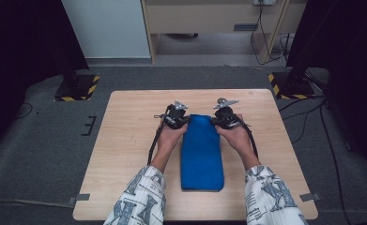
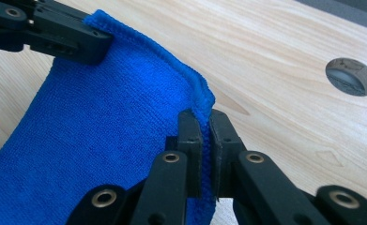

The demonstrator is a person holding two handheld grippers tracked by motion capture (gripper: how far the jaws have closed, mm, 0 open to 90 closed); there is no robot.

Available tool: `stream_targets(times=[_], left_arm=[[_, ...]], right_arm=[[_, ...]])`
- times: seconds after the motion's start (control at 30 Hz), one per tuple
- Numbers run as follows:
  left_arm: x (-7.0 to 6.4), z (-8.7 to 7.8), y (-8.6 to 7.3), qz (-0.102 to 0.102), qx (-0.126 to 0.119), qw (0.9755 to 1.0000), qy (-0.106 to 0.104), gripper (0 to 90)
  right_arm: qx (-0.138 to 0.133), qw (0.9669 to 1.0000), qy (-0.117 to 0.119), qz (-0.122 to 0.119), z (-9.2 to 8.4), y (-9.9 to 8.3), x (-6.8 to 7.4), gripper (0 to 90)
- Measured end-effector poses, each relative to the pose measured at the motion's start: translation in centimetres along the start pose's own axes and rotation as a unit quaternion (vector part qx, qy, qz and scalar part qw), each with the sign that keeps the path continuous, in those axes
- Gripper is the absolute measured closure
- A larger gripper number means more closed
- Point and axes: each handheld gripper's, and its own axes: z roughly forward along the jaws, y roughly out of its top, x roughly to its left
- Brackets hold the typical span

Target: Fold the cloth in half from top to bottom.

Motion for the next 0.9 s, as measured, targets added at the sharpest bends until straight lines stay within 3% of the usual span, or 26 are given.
stream_targets(times=[0.53, 0.9], left_arm=[[0.9, -2.2, 1.7, 0.002, -0.026, 0.9996, 0.011, 87.6], [1.3, -1.8, 2.0, 0.000, -0.034, 0.9994, 0.008, 87.6]], right_arm=[[-0.022, 0.9997, -0.004, -0.011, -1.1, 2.4, 0.8, 85.3], [-0.028, 0.9995, -0.012, -0.009, -1.1, 2.9, 0.5, 85.3]])
